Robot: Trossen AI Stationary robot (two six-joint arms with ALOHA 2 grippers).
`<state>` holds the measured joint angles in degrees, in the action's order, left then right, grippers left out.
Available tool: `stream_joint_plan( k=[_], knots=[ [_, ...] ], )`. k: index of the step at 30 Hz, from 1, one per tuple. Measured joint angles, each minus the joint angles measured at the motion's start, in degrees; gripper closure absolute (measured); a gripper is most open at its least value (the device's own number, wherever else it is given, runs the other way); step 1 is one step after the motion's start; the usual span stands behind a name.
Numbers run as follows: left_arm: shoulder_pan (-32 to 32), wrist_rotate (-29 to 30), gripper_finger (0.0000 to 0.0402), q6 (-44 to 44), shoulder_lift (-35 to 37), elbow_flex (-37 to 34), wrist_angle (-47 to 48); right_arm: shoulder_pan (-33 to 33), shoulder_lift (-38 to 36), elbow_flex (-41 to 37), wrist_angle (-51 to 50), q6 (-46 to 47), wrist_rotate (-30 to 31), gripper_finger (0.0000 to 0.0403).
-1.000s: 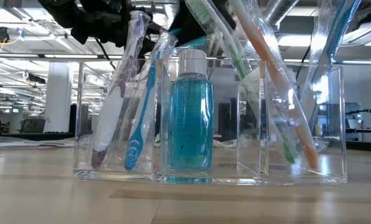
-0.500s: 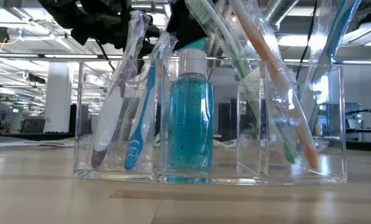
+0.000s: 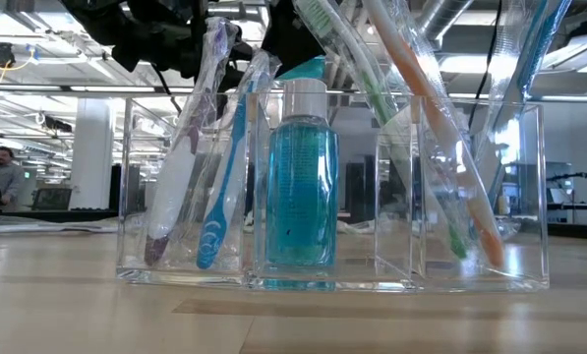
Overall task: Pick & Place toothbrushing station
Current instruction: Put the blue mouthwash bottle into the transparent organizer
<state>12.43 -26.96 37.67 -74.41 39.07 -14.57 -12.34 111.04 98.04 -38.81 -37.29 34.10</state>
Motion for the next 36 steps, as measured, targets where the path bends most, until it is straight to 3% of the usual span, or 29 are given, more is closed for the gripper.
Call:
stream_joint_plan(
  k=[17,36],
  knots=[
    [0.02,1.3,0.0303,-4.27,0.0,0.0,-0.01,0.0,-0.07,0.0,-0.99,4.16,0.2,0.0321],
    [2.16,3.28,0.0266,-11.52,3.48,-0.07,-0.16,0.36,-0.44,-0.15,-3.91,11.88,-6.18,0.0321]
  ],
)
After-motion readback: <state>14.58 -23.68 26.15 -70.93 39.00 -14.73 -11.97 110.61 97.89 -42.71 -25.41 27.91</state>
